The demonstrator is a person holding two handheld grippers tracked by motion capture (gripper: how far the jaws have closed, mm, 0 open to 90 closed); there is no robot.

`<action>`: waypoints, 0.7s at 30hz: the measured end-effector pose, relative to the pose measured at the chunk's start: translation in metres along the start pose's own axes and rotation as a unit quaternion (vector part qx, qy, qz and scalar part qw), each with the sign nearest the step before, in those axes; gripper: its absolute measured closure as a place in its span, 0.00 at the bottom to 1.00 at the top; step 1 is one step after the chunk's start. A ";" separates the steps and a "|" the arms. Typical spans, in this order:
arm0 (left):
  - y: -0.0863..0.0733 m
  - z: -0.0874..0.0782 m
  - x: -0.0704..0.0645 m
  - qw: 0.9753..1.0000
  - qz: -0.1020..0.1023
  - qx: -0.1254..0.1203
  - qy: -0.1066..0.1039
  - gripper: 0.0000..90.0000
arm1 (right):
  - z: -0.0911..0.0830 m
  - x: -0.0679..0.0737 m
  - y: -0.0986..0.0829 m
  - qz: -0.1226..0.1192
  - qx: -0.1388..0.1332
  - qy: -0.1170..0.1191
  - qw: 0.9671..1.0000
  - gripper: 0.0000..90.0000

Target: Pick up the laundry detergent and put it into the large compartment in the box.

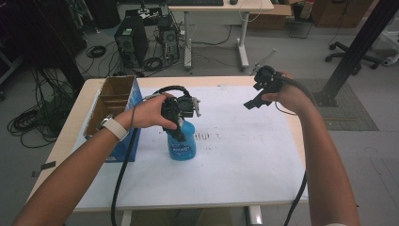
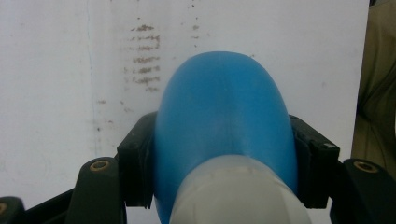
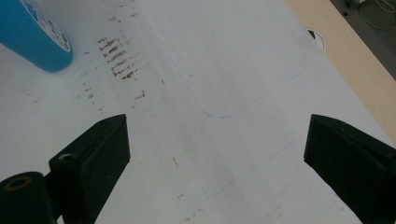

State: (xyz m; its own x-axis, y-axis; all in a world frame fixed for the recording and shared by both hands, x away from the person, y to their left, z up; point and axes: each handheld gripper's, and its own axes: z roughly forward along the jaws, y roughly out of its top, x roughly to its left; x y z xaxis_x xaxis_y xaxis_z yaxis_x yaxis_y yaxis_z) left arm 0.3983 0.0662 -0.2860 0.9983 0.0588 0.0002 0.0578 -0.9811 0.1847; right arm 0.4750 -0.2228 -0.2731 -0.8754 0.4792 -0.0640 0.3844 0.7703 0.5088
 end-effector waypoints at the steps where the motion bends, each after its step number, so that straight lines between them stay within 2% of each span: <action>1: 0.000 0.000 0.000 1.000 0.000 0.002 0.000 0.41 | 0.000 0.000 0.000 0.000 0.000 0.000 1.000 0.08; 21: 0.001 -0.005 -0.004 1.000 -0.007 0.009 0.008 0.41 | -0.003 0.003 -0.001 0.000 0.000 0.000 1.000 0.08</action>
State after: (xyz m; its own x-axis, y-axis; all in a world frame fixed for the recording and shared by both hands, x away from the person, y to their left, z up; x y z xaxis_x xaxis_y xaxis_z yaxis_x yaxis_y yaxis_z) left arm 0.3943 0.0661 -0.2814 0.9970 0.0762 0.0137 0.0729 -0.9834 0.1663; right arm 0.4715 -0.2235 -0.2715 -0.8754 0.4790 -0.0648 0.3839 0.7704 0.5090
